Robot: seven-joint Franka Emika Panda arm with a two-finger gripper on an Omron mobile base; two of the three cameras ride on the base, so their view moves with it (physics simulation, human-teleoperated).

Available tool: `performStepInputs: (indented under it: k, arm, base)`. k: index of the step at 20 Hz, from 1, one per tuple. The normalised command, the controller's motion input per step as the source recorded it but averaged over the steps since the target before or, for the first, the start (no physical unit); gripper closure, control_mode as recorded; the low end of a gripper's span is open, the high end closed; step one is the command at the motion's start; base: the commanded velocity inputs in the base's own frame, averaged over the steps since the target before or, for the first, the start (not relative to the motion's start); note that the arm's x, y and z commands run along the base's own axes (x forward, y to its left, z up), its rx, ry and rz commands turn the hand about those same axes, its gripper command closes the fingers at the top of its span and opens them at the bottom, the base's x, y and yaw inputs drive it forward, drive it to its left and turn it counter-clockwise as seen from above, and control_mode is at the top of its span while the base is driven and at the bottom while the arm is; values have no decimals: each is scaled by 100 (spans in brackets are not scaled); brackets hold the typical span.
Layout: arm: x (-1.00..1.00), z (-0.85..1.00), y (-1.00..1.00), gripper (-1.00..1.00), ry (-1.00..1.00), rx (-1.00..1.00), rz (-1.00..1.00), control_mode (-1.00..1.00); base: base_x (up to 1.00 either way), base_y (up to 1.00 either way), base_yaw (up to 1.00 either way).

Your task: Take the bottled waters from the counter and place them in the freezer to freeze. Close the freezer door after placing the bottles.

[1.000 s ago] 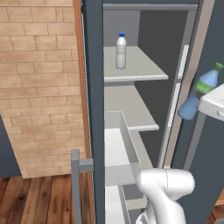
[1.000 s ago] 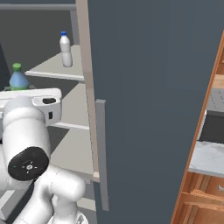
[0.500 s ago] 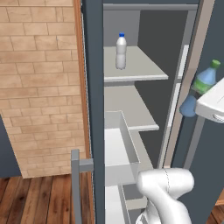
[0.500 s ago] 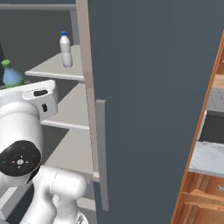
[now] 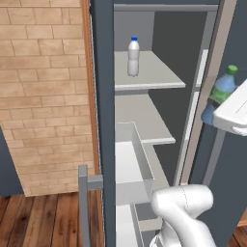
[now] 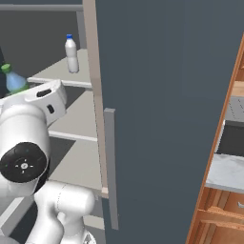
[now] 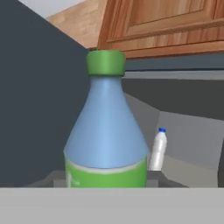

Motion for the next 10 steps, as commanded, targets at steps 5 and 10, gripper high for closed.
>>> performStepInputs:
  k: [5, 10]
  arm:
    - [51, 6, 0, 100, 0, 2, -24, -100]
    - [41, 1, 15, 100, 0, 4, -33, -100]
  base:
    - [0, 0, 0]
    - [0, 0, 0]
